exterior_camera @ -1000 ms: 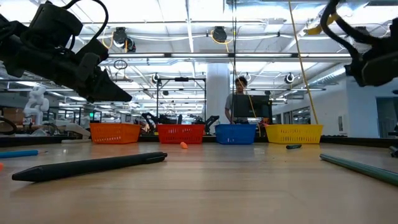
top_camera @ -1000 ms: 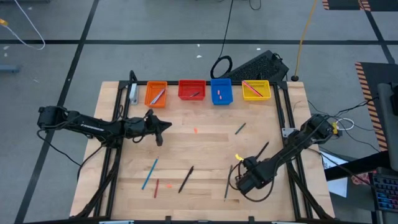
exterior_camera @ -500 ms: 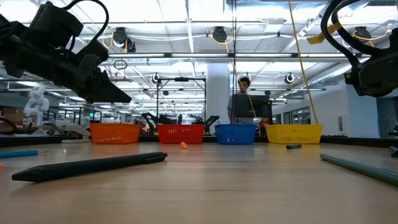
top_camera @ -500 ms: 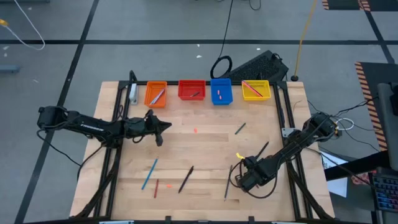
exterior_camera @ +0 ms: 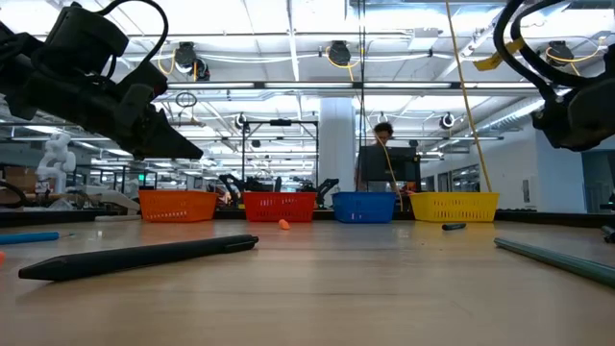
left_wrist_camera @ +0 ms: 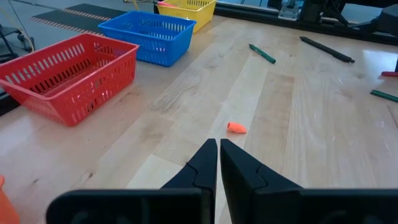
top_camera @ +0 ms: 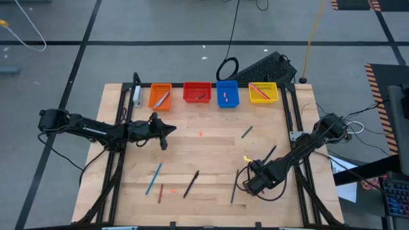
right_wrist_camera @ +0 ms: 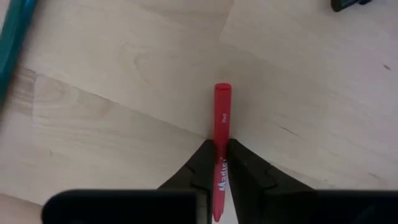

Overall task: Sort crayons/erasers/pens/pencils in bins
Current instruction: Put the right red crayon into the red basket, then put the blue pencil into the yellow basket

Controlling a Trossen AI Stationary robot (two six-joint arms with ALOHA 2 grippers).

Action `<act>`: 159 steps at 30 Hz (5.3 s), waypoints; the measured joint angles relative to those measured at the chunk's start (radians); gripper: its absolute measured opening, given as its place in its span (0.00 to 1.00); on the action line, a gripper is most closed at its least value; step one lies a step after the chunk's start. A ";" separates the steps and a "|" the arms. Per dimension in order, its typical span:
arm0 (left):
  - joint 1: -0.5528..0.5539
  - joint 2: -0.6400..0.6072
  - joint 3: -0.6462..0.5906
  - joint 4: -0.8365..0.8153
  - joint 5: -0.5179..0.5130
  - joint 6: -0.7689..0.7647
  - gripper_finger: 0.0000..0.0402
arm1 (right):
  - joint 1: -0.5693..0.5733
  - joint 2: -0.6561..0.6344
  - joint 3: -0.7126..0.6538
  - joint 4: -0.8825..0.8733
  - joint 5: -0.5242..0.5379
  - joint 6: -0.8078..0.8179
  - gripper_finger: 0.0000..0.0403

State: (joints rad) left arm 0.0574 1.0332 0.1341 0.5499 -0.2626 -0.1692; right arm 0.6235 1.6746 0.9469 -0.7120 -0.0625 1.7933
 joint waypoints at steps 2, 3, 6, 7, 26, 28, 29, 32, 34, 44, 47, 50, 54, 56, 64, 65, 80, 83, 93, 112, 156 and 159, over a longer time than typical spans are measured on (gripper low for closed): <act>0.000 0.000 0.000 0.000 0.000 0.000 0.06 | -0.007 -0.026 -0.002 -0.003 0.057 -0.012 0.07; 0.000 0.000 0.000 0.000 0.000 0.000 0.06 | -0.013 -0.044 -0.002 -0.002 0.082 -0.022 0.07; 0.000 0.000 0.000 -0.001 0.000 -0.001 0.06 | -0.029 -0.089 -0.001 -0.006 0.131 -0.060 0.06; 0.000 0.000 0.000 -0.001 0.000 -0.001 0.06 | -0.036 -0.100 -0.001 -0.005 0.141 -0.078 0.06; 0.000 0.000 0.000 -0.001 0.000 -0.001 0.06 | -0.540 -0.154 0.002 0.519 0.347 -1.133 0.07; 0.001 0.000 0.000 0.000 0.000 -0.001 0.06 | -0.625 -0.142 0.003 0.614 0.320 -1.259 0.07; 0.001 0.000 0.000 0.000 -0.001 -0.001 0.06 | -0.667 -0.135 0.010 0.639 0.312 -1.314 0.07; 0.003 0.000 0.000 0.000 -0.002 -0.001 0.06 | -0.778 -0.103 0.053 0.650 0.298 -1.477 0.07; 0.003 0.000 0.000 0.001 -0.004 0.000 0.06 | -0.842 -0.073 0.092 0.646 0.297 -1.568 0.07; 0.010 0.000 0.000 0.000 -0.008 0.000 0.06 | -1.027 0.122 0.334 0.726 0.293 -1.942 0.07; 0.010 0.000 0.000 0.000 -0.008 0.002 0.06 | -1.056 0.184 0.372 0.813 0.252 -2.001 0.07; 0.010 0.000 0.000 0.000 -0.008 0.003 0.06 | -1.083 0.254 0.389 0.907 0.205 -2.045 0.07; 0.010 0.000 0.000 -0.001 -0.008 0.002 0.06 | -1.119 0.318 0.389 0.986 0.187 -2.099 0.07; 0.010 0.000 0.000 0.000 -0.008 0.002 0.06 | -1.136 0.337 0.389 0.988 0.169 -2.107 0.07; 0.010 0.000 0.000 0.000 -0.008 0.002 0.06 | -1.174 0.353 0.388 0.996 0.047 -2.080 0.07; 0.010 0.000 0.000 0.000 -0.008 0.002 0.06 | -1.175 0.354 0.388 0.995 0.034 -2.076 0.07; 0.010 0.000 0.000 0.000 -0.008 0.002 0.06 | -1.181 0.388 0.389 1.022 -0.043 -2.011 0.07; 0.010 0.000 0.000 0.000 -0.008 0.002 0.06 | -1.180 0.389 0.388 1.015 -0.043 -1.998 0.07; 0.010 0.000 0.000 -0.001 0.000 -0.026 0.06 | -1.180 0.389 0.388 1.012 -0.043 -1.996 0.23; 0.010 0.000 0.126 -0.247 0.036 -0.021 0.06 | -1.027 -0.118 -0.149 1.336 -0.043 -2.034 0.02; -0.586 0.391 0.756 -1.479 0.289 -1.310 0.19 | -0.811 -0.427 -0.849 1.957 0.144 -1.869 0.00; -0.577 0.424 0.756 -1.446 0.278 -1.305 0.26 | -0.811 -0.427 -0.849 1.956 0.144 -1.869 0.00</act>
State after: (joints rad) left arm -0.5201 1.4575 0.8902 -0.8957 0.0158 -1.4737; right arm -0.1879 1.2472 0.0982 1.2438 0.0818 -0.0757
